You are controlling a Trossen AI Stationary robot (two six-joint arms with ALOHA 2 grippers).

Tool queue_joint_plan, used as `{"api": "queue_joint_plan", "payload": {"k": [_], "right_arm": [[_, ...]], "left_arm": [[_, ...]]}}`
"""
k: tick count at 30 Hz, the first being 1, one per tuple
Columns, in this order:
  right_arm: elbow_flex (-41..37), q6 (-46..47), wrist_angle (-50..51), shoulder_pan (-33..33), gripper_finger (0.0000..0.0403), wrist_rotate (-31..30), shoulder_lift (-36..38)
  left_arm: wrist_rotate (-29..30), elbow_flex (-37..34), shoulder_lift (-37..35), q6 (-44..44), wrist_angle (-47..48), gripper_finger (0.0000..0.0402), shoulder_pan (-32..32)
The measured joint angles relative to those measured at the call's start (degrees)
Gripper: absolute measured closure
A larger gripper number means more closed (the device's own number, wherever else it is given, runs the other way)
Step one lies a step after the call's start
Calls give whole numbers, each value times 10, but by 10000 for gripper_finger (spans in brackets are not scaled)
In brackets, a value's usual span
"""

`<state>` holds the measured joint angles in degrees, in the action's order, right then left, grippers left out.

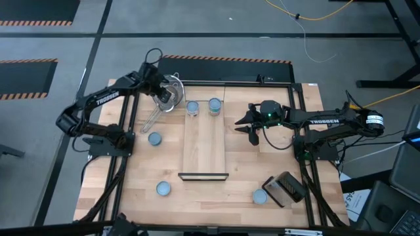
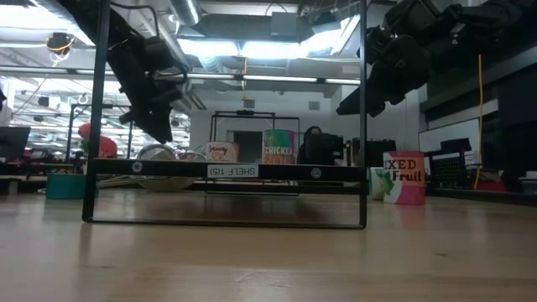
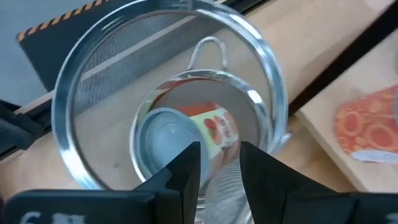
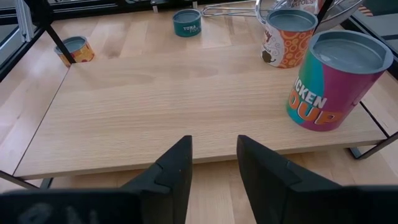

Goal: Pick and place cans onto a shelf
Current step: Put the canned diced tomatoes on the shelf

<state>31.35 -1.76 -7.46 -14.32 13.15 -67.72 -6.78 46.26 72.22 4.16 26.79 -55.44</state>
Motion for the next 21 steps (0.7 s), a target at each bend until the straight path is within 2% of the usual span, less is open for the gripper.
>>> {"api": "queue_joint_plan", "payload": {"k": [3,12,21], "right_arm": [[0,0,0,0,271,0,0],[0,0,0,0,271,0,0],[0,-1,0,0,271,0,0]], "left_arm": [[17,0,13,2,-4,296,0],[12,0,71,3,-30,296,1],[13,0,77,3,-30,296,1]]}}
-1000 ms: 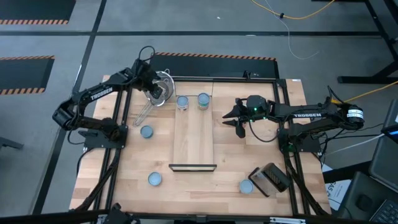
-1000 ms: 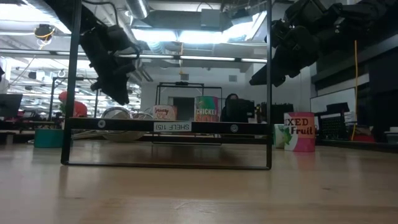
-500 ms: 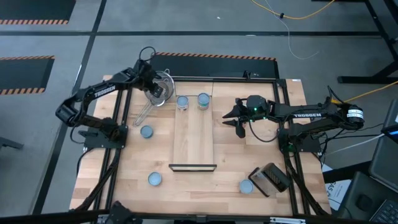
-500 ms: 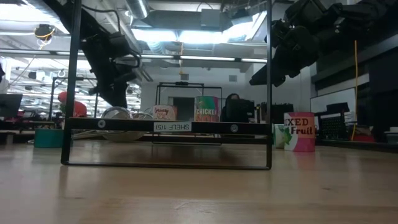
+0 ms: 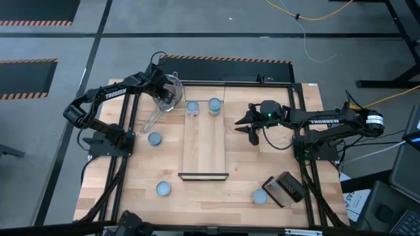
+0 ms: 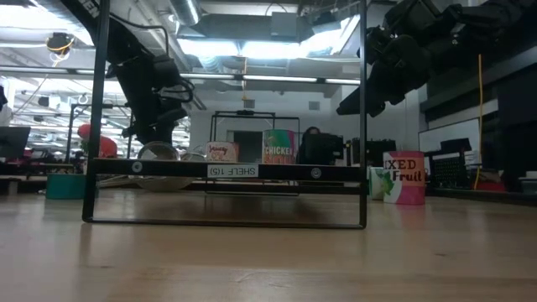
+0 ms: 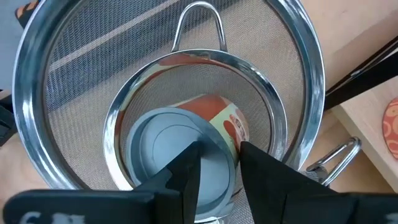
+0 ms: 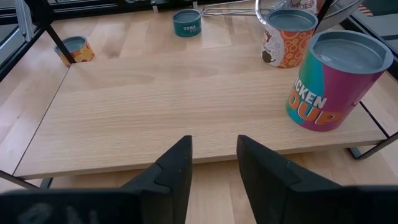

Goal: Pick and place cans onto a shelf
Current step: Put the canned diced tomatoes on the shelf

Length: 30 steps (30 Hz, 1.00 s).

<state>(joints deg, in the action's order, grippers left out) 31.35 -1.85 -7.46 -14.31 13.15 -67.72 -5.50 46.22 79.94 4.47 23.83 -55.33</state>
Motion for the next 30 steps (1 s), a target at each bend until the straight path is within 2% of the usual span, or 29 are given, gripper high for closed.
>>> {"api": "queue_joint_plan", "payload": {"k": [10,25,30], "right_arm": [[0,-1,0,0,271,0,0],[0,0,0,0,271,0,0],[0,0,0,0,271,0,0]], "left_arm": [[2,0,0,0,1,303,3],[2,0,0,-1,1,393,3],[2,0,0,-1,1,392,3]]}}
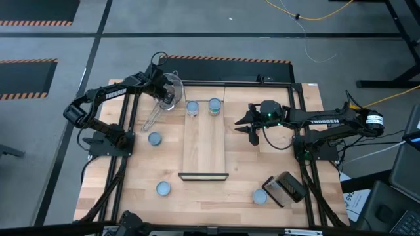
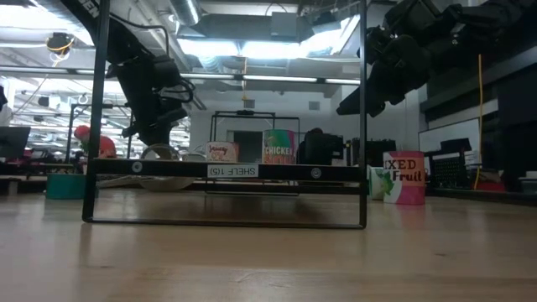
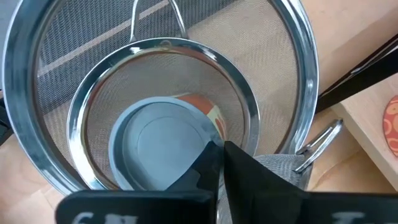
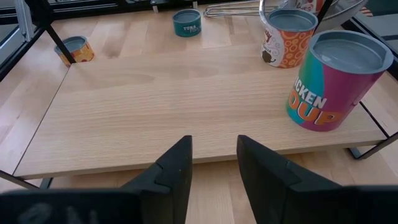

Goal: Pick and place cans onto a shelf
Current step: Put the canned diced tomatoes on the shelf

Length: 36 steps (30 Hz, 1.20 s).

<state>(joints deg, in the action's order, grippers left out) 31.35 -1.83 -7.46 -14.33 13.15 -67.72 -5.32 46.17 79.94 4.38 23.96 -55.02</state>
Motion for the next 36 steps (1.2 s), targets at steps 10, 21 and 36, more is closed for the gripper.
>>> {"api": "queue_joint_plan", "payload": {"k": [10,21,36], "right_arm": [[0,0,0,0,271,0,0],[0,0,0,0,271,0,0],[0,0,0,0,271,0,0]], "left_arm": [[0,0,0,0,0,397,0],[-1,12,-31,-7,4,399,0],[-2,19,-126,-2,10,400,21]]}}
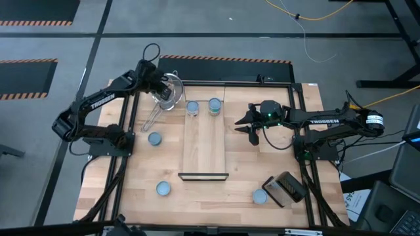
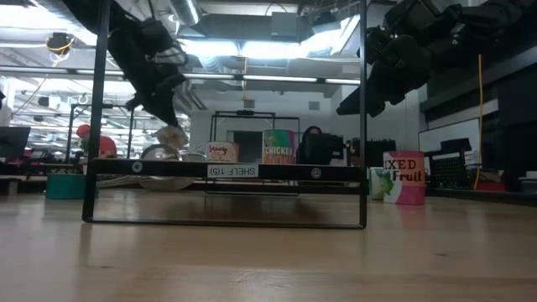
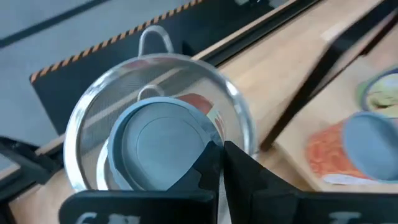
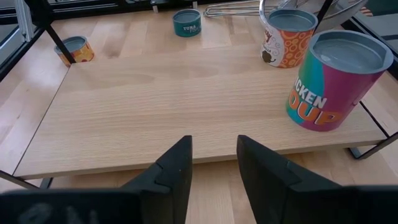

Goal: Pick and place cans onto a shelf
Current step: Put the canned diced tomatoes on the shelf

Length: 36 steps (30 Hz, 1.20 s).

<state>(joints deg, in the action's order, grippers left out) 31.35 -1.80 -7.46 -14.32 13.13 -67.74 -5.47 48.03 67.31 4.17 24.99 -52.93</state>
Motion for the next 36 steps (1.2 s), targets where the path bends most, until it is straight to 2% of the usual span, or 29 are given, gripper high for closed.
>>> {"api": "queue_joint_plan", "payload": {"k": [10,23,36], "right_arm": [[0,0,0,0,271,0,0],[0,0,0,0,271,0,0],[0,2,0,0,271,0,0]], "left_arm": [[0,0,-55,14,0,400,67],[5,0,-69,54,-3,400,180],[97,0,-69,60,-2,399,319]]}}
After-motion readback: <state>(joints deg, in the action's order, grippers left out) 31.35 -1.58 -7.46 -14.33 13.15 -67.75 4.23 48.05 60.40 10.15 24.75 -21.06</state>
